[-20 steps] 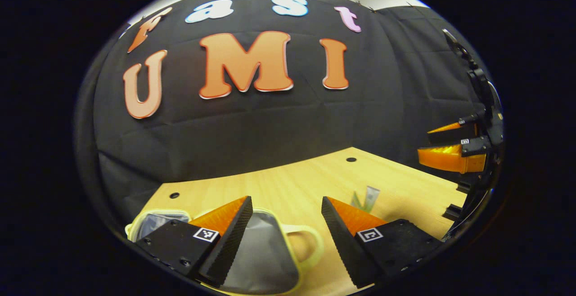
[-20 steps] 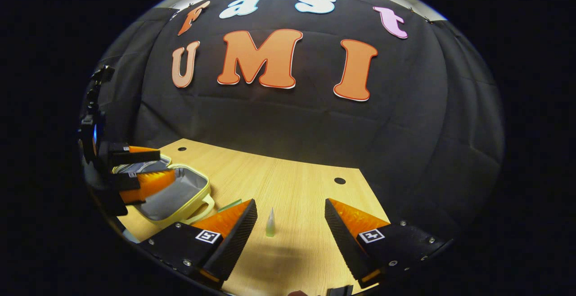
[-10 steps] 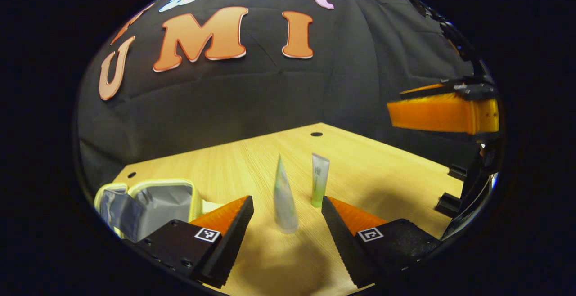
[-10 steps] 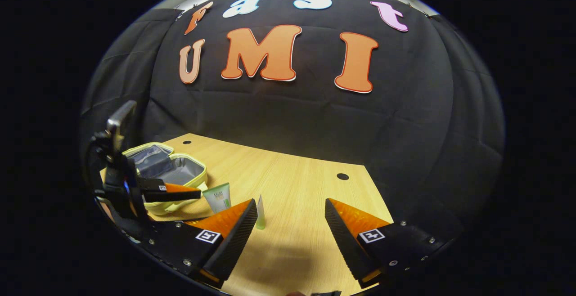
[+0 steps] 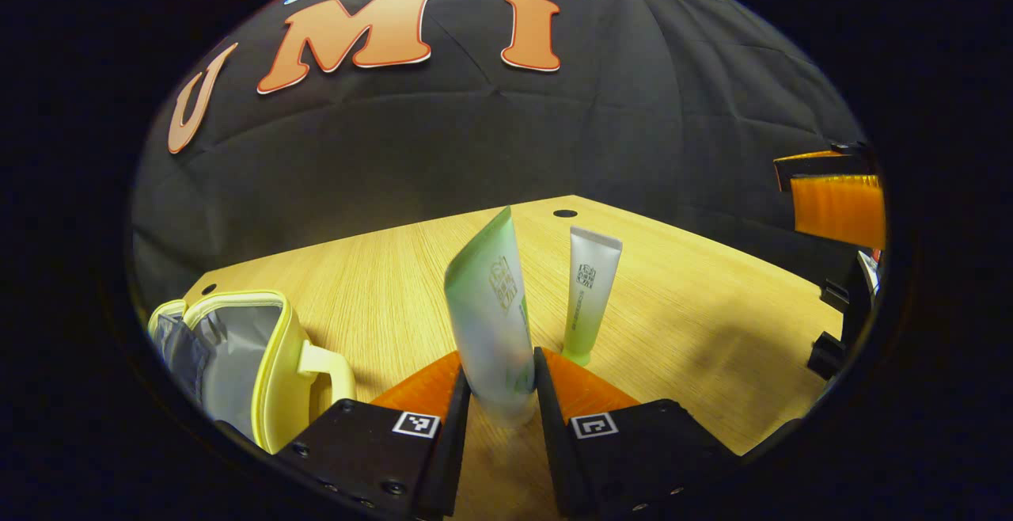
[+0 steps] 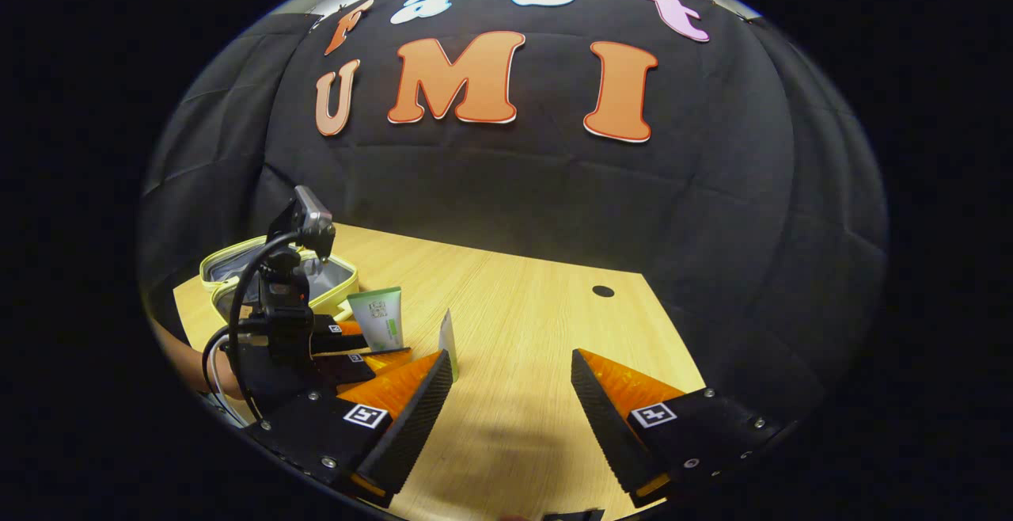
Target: First open the suitcase, pack the skin care products into it, and then close the suitcase.
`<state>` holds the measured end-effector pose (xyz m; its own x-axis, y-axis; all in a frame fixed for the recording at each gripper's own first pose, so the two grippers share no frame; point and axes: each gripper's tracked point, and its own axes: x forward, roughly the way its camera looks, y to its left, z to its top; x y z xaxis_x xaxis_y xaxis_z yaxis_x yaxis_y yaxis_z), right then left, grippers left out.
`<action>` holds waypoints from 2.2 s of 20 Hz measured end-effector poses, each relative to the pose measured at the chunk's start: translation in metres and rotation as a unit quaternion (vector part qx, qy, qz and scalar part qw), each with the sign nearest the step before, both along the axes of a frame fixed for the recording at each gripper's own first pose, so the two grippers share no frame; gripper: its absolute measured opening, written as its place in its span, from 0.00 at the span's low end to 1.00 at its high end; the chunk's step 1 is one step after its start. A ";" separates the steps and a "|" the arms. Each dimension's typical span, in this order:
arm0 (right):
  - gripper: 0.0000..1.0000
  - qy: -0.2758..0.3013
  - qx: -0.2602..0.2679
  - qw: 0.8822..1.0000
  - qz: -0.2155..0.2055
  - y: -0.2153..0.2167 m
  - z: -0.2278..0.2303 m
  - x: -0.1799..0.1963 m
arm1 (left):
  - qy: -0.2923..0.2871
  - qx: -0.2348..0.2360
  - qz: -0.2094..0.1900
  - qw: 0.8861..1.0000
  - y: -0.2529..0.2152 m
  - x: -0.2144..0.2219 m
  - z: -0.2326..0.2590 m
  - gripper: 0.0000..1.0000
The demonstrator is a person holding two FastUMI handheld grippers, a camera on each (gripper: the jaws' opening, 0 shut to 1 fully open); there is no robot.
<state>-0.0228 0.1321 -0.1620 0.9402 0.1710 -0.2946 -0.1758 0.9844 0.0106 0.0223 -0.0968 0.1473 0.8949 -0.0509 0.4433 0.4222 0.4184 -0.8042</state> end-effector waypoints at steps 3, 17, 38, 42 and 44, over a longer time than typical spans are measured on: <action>0.96 0.022 0.007 1.000 0.017 0.008 -0.009 0.010 | 0.009 -0.004 0.000 1.000 0.020 -0.014 -0.006 0.41; 0.83 0.115 0.029 0.986 0.119 0.081 -0.109 0.086 | 0.143 -0.084 0.077 0.983 0.154 -0.098 -0.111 0.41; 0.33 0.110 0.087 0.986 0.094 0.135 -0.006 0.041 | 0.195 -0.117 -0.008 0.974 0.149 -0.090 -0.266 0.41; 0.33 0.120 0.100 0.986 0.064 0.170 0.005 0.031 | 0.178 -0.092 -0.083 0.976 0.116 -0.062 -0.301 0.41; 0.33 0.121 0.100 0.986 0.052 0.185 0.009 0.027 | 0.171 -0.087 -0.114 0.975 0.101 -0.051 -0.318 0.41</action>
<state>0.0043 0.3168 -0.1534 0.8210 0.3406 -0.4583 -0.2448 0.9350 0.2565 -0.0285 0.0047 -0.1704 0.9660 -0.2169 0.1409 0.1833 0.1896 -0.9646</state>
